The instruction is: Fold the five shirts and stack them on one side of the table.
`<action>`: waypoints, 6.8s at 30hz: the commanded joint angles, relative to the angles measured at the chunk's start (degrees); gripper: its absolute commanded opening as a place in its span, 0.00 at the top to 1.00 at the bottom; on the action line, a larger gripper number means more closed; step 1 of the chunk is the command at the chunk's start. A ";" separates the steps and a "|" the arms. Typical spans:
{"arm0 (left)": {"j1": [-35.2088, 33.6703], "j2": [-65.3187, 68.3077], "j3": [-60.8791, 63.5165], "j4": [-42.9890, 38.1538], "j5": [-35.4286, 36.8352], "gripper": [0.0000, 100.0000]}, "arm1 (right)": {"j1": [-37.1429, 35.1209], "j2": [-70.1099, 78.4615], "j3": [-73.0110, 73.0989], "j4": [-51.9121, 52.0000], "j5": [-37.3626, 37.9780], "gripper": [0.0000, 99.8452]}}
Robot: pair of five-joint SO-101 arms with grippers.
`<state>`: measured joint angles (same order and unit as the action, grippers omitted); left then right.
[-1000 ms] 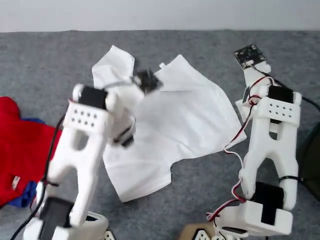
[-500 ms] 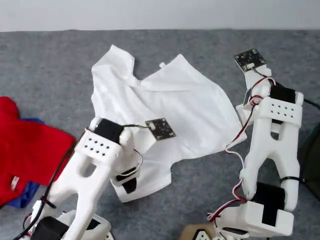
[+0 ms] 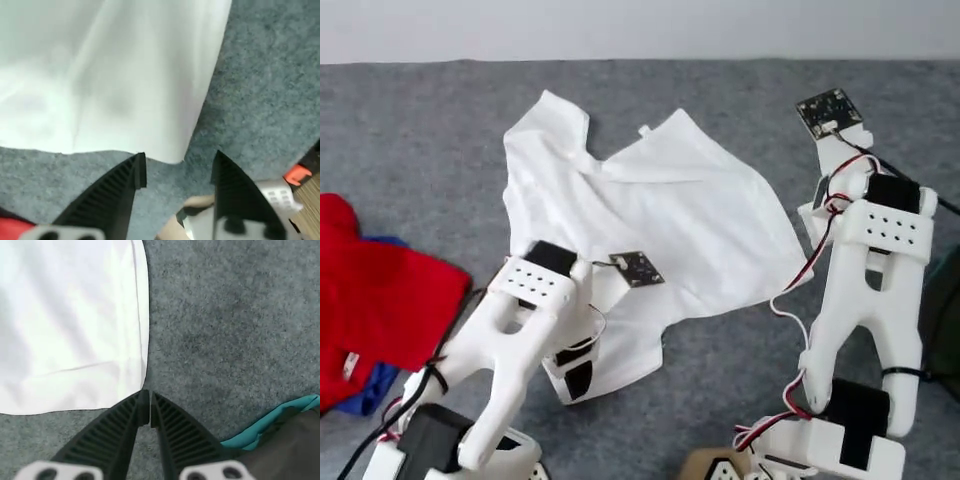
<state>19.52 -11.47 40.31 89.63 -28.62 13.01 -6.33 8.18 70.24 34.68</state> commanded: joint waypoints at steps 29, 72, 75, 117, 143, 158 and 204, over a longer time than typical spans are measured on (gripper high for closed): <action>-3.43 9.14 -17.10 3.43 -0.26 1.00 | -0.84 -3.65 -0.09 2.86 -4.31 0.99; -16.70 9.85 -29.14 0.26 8.44 1.00 | -8.75 18.95 -5.36 4.70 -22.15 0.81; -16.35 9.85 -29.14 0.26 8.35 1.00 | -8.84 20.62 -5.36 3.47 -22.15 0.81; -16.26 9.76 -29.14 0.62 8.35 1.00 | -5.41 26.33 -14.33 12.70 -22.24 0.77; -16.26 9.85 -29.23 0.26 8.26 1.00 | -12.09 36.35 -14.42 9.36 -21.54 0.99; -16.26 9.14 -38.73 4.40 8.70 1.00 | -9.10 18.51 -14.33 12.44 -15.74 0.99; -16.79 8.79 -136.57 10.81 -12.04 0.99 | 13.05 -11.21 -64.53 21.23 -0.53 0.99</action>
<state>3.43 -1.54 -93.58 99.47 -38.99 23.47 -17.41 -53.36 88.35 31.96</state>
